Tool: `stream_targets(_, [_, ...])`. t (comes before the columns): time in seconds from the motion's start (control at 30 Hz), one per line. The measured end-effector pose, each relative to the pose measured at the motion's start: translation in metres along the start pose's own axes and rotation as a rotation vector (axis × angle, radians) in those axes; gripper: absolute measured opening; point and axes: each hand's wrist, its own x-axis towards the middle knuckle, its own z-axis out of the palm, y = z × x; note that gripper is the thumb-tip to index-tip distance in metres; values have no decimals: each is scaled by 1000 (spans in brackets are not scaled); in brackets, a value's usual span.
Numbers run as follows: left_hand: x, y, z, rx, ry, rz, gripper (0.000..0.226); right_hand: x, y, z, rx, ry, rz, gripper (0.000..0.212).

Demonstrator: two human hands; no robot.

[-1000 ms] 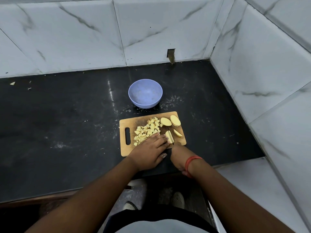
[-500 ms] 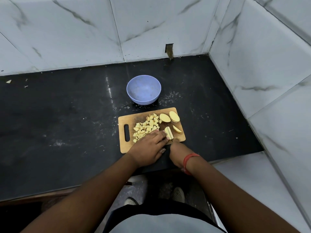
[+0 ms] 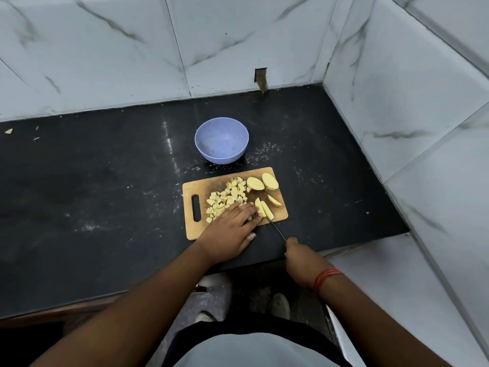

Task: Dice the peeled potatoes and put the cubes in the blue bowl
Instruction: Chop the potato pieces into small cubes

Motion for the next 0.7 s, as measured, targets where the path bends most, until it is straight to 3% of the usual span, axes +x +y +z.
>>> stream_targets(0.23, [0,10,1,-37,1,-70,54,5,-14,-4,94,151,-5,14])
stream_targets(0.7, [0,5,0,-28,-27,-37,55,20,-33,-18,17,38,61,38])
